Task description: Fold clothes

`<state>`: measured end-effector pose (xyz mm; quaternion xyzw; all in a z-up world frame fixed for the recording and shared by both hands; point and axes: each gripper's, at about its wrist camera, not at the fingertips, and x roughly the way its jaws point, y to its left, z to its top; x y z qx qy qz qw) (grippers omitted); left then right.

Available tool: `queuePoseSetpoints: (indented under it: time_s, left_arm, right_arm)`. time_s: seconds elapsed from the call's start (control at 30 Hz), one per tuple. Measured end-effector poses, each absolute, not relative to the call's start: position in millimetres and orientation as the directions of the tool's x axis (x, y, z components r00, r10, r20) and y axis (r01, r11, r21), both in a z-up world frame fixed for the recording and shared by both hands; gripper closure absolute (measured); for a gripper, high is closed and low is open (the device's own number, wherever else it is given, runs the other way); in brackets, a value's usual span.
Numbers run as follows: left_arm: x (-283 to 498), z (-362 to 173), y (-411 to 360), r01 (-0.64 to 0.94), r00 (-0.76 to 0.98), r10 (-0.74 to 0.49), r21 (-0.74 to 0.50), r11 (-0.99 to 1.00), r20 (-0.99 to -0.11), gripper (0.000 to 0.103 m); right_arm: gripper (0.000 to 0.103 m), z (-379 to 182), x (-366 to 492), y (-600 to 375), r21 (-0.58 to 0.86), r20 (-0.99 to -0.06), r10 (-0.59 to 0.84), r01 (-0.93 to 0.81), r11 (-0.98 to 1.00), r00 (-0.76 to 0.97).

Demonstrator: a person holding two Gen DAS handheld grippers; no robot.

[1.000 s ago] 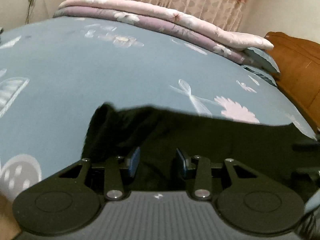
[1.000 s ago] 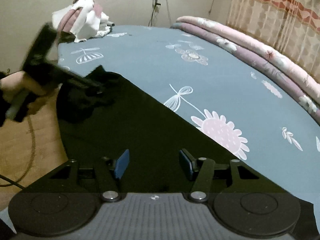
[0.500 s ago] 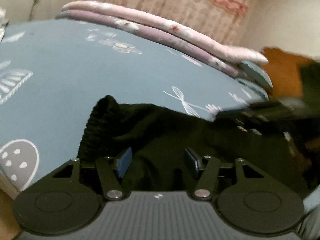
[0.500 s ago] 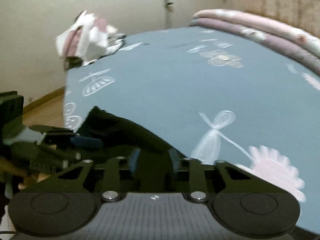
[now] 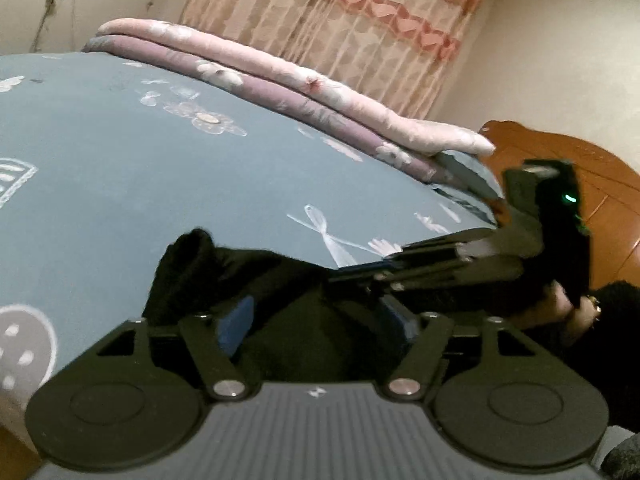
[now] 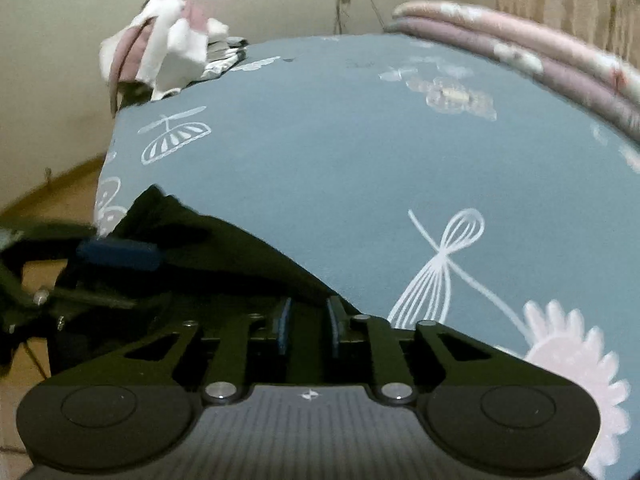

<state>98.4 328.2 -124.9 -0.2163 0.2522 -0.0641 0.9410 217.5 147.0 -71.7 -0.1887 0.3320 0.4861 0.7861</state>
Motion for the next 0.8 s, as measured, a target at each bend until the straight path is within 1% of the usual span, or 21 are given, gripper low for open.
queuePoseSetpoints:
  time_s: [0.1, 0.2, 0.3, 0.43, 0.5, 0.6, 0.63, 0.7, 0.73, 0.8]
  left_arm:
    - [113.2, -127.7, 333.2, -0.052, 0.842, -0.189, -0.424, 0.904, -0.506, 0.029]
    - [117.4, -117.7, 333.1, -0.052, 0.836, -0.192, -0.422, 0.905, -0.515, 0.029]
    - [105.8, -105.5, 323.5, -0.020, 0.832, -0.210, -0.406, 0.914, -0.513, 0.029]
    - [81.2, -95.1, 304.1, 0.023, 0.817, -0.232, -0.372, 0.928, -0.528, 0.025]
    - [73.4, -101.0, 297.8, -0.006, 0.796, -0.212, -0.358, 0.934, -0.566, 0.025]
    - [67.1, -96.7, 288.0, -0.032, 0.792, -0.180, -0.334, 0.942, -0.583, 0.026]
    - [65.2, -94.5, 284.7, -0.039, 0.792, -0.169, -0.325, 0.945, -0.587, 0.026]
    - [61.6, -90.3, 278.1, -0.054, 0.791, -0.148, -0.308, 0.950, -0.594, 0.026]
    - [59.7, -88.1, 274.7, -0.061, 0.791, -0.137, -0.299, 0.952, -0.597, 0.026]
    - [56.1, -83.8, 268.1, -0.076, 0.789, -0.115, -0.282, 0.957, -0.603, 0.026]
  right_arm:
    - [0.070, -64.7, 205.8, 128.1, 0.002, -0.707, 0.620, -0.876, 0.483, 0.340]
    - [0.066, -61.9, 198.5, 96.0, -0.014, -0.719, 0.580, -0.843, 0.538, 0.382]
    - [0.061, -60.1, 194.6, 53.6, -0.021, -0.729, 0.528, -0.785, 0.619, 0.436]
    - [0.057, -62.5, 186.1, 0.7, 0.023, -0.733, 0.492, -0.705, 0.709, 0.471]
    - [0.056, -66.3, 181.8, -16.0, 0.046, -0.734, 0.483, -0.674, 0.737, 0.477]
    - [0.055, -67.0, 174.5, -27.6, 0.061, -0.731, 0.474, -0.644, 0.763, 0.491]
    - [0.054, -65.7, 171.0, -29.6, 0.058, -0.726, 0.472, -0.640, 0.766, 0.499]
    - [0.048, -61.6, 163.0, -36.8, 0.037, -0.716, 0.464, -0.635, 0.771, 0.522]
    - [0.048, -59.7, 159.4, -40.8, 0.024, -0.712, 0.458, -0.633, 0.774, 0.533]
    - [0.044, -57.0, 152.6, -52.2, -0.006, -0.704, 0.439, -0.623, 0.782, 0.558]
